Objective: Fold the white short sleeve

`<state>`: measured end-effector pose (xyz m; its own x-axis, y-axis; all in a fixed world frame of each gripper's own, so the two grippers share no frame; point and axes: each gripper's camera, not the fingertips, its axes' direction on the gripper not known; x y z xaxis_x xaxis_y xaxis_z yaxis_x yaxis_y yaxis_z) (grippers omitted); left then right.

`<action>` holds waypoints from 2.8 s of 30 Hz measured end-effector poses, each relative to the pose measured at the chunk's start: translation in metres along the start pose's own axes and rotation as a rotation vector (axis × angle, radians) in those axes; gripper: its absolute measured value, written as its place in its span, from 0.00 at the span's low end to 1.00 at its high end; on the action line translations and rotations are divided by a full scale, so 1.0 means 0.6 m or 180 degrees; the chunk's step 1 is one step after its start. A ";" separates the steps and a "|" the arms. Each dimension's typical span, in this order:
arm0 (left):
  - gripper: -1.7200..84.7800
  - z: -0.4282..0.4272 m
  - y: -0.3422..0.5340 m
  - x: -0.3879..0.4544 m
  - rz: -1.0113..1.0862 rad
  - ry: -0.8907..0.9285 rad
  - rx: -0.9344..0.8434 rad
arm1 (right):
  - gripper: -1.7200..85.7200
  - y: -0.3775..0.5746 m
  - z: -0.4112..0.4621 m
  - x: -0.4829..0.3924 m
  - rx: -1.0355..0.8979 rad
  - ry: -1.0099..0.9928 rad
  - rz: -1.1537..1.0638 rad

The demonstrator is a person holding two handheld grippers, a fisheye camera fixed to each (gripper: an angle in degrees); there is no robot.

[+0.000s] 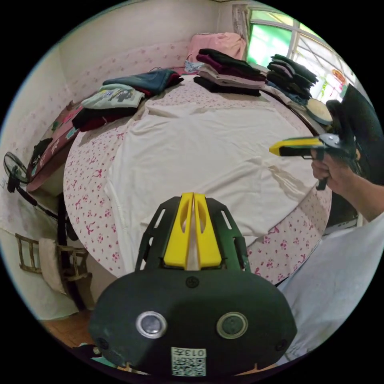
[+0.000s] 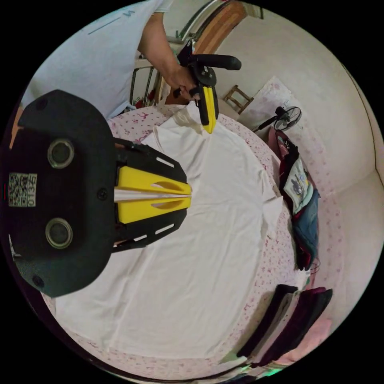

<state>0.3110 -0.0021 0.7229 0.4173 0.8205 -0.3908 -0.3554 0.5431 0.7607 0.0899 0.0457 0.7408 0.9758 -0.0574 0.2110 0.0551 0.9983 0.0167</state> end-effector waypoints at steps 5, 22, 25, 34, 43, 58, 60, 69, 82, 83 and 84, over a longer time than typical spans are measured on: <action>0.02 0.030 -0.015 0.064 0.0333 -0.0083 -0.0185 | 0.02 -0.036 0.027 -0.059 -0.0001 0.0080 -0.0665; 0.02 0.004 0.047 0.045 -0.0018 -0.0550 -0.0244 | 0.02 0.040 0.030 -0.156 -0.0024 0.0137 -0.1722; 0.02 0.002 0.050 0.043 -0.0030 -0.0517 -0.0171 | 0.02 0.048 0.078 -0.181 -0.0394 0.0199 -0.2002; 0.02 -0.042 0.043 0.084 0.0161 -0.0289 0.0015 | 0.02 0.018 0.025 -0.129 -0.0243 0.0117 -0.1756; 0.02 -0.018 0.045 0.107 0.0299 -0.0225 -0.0197 | 0.02 0.045 0.041 -0.130 -0.0838 -0.0037 -0.2165; 0.02 -0.052 0.012 0.077 0.0112 -0.0533 -0.0115 | 0.02 0.009 -0.036 -0.055 -0.0241 0.0371 -0.1479; 0.02 -0.035 0.004 0.066 0.0059 -0.0491 -0.0269 | 0.02 0.008 -0.043 -0.034 -0.0177 0.0602 -0.1427; 0.02 -0.066 -0.020 0.011 -0.0322 -0.0457 -0.0051 | 0.03 0.004 -0.126 0.067 0.0295 0.0504 -0.0880; 0.09 0.008 -0.315 -0.176 -0.0351 -0.0191 -0.0041 | 0.08 -0.023 -0.256 0.427 -0.0189 0.1314 -0.0017; 0.10 0.020 -0.343 -0.186 -0.0257 -0.0163 -0.0105 | 0.09 -0.037 -0.264 0.449 -0.0204 0.1337 -0.0051; 0.10 0.026 -0.355 -0.190 -0.0214 -0.0182 -0.0129 | 0.10 -0.051 -0.267 0.466 -0.0275 0.1403 -0.0120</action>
<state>0.3522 -0.2143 0.6134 0.4879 0.7710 -0.4093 -0.3581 0.6044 0.7117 0.3950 -0.0005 0.6429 0.9687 -0.1050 -0.2250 0.0915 0.9934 -0.0693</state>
